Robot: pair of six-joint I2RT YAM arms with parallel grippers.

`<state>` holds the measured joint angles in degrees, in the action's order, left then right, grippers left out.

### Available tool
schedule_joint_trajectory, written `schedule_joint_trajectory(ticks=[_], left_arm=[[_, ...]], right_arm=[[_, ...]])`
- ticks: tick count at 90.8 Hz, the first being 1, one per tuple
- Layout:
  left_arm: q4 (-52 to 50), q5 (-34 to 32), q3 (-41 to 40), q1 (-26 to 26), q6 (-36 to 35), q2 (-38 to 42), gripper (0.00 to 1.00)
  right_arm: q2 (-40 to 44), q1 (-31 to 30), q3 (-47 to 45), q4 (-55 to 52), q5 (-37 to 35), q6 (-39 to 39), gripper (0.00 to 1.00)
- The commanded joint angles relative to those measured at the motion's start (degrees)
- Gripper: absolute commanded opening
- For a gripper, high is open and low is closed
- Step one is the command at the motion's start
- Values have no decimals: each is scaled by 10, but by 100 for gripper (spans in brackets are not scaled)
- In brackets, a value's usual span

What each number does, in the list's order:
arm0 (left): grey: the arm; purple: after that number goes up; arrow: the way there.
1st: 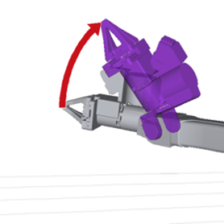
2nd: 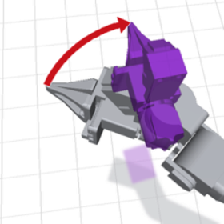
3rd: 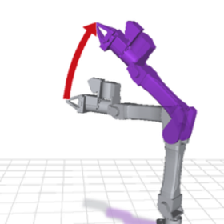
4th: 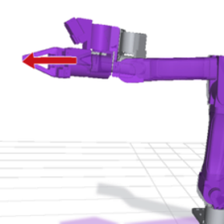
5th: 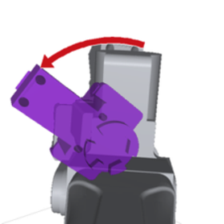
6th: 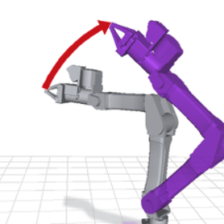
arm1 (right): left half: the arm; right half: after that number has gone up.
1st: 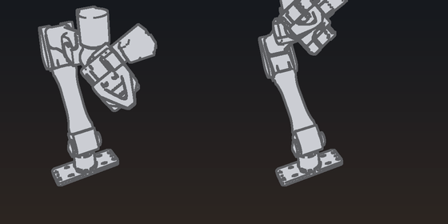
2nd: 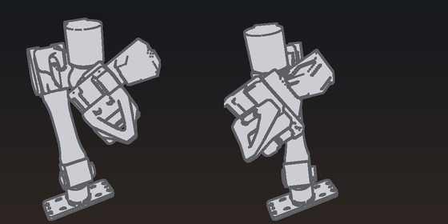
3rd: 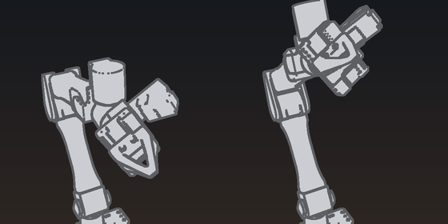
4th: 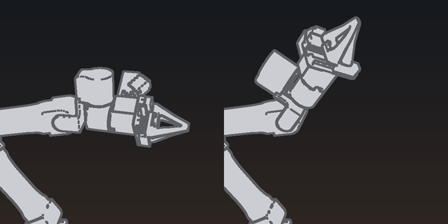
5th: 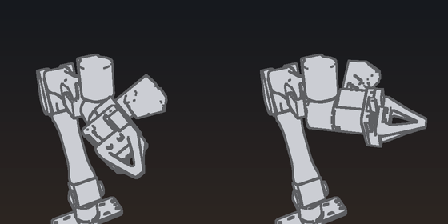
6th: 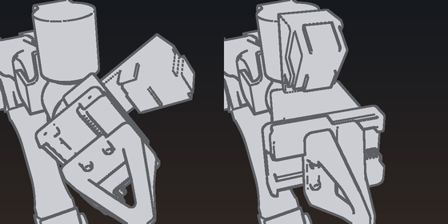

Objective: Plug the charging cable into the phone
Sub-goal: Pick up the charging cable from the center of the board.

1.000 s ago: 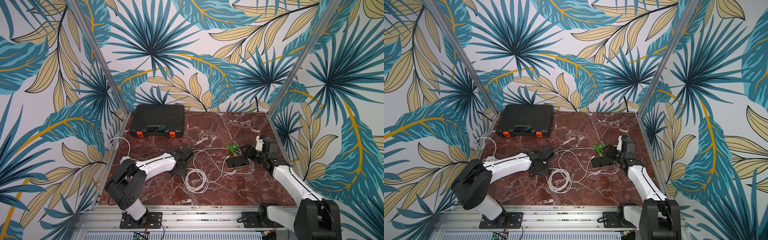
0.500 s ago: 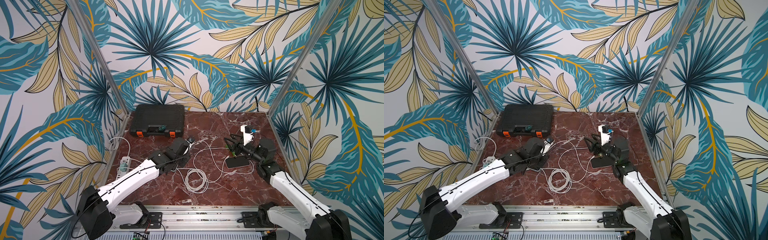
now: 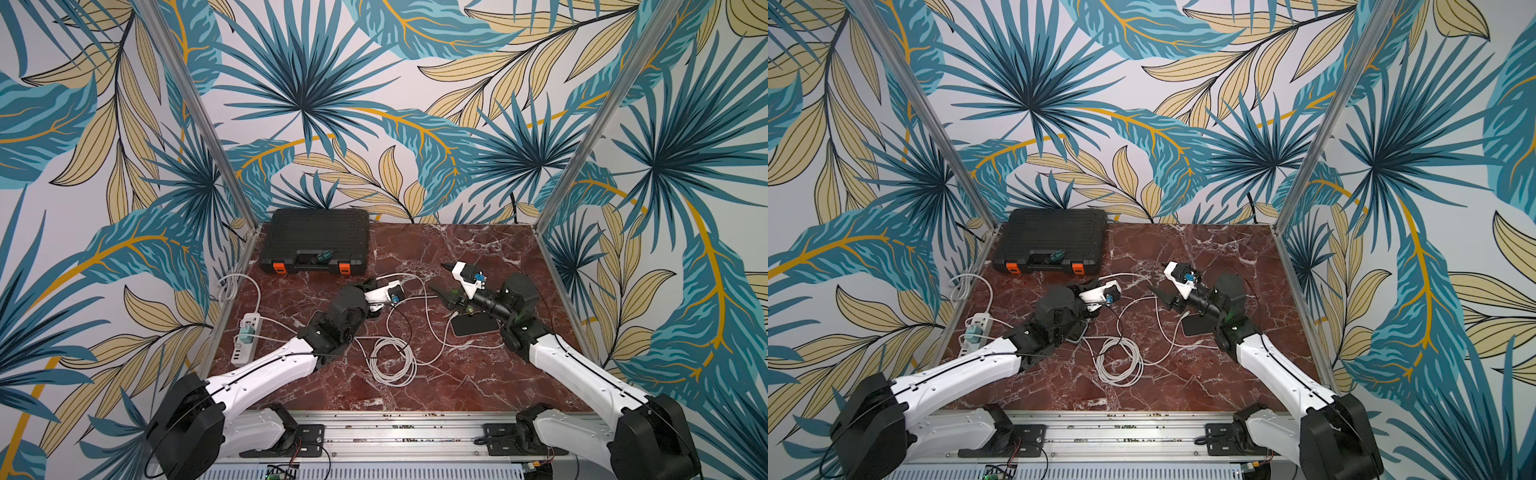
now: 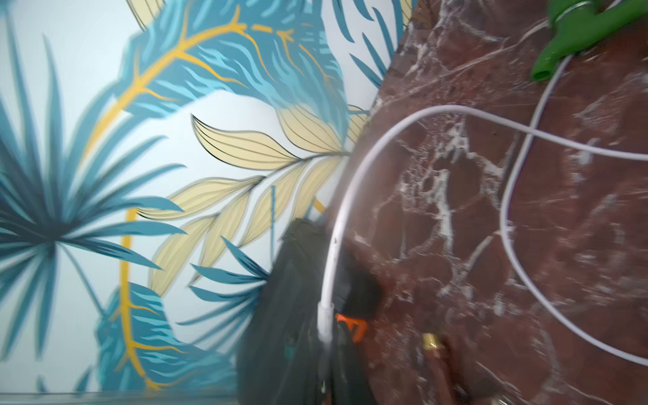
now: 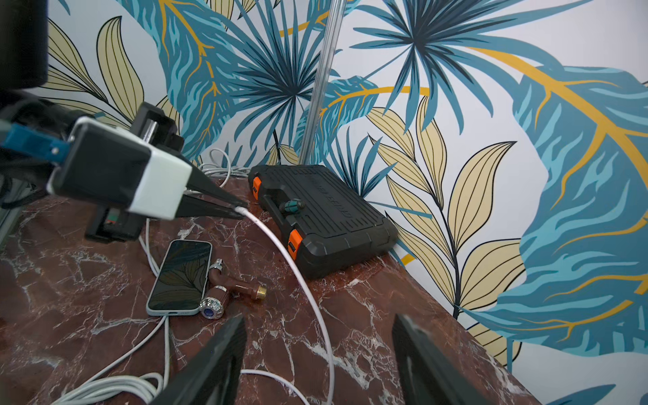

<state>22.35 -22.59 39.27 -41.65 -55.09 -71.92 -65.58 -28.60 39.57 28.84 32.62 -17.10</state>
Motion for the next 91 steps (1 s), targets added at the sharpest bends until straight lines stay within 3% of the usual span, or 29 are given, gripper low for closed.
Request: schedule_joint_trajectory(ticks=[1,13,22,27,43,60,71,83,91], left_arm=[[275,-24,-10,12,-137,-52,0],[337,-3,30,28,-157,-96,0],[340,33,47,25,-164,-75,0],[327,53,54,19,-207,-58,0],[218,129,55,8,-309,27,0],[115,210,49,29,-231,85,0],[-118,260,90,40,-203,101,0],[-214,305,105,54,-201,110,0],[-226,304,99,58,-218,113,0]], right_arm=[[-1,-1,57,-55,31,23,74],[-7,-1,131,-186,30,92,75],[-1,-1,170,-252,18,136,77],[-4,-1,196,-287,31,163,77],[-22,-1,308,-421,98,190,77],[-28,0,358,-464,122,184,77],[-35,6,374,-469,154,195,77],[-68,6,403,-505,184,211,76],[-84,6,407,-532,205,200,75]])
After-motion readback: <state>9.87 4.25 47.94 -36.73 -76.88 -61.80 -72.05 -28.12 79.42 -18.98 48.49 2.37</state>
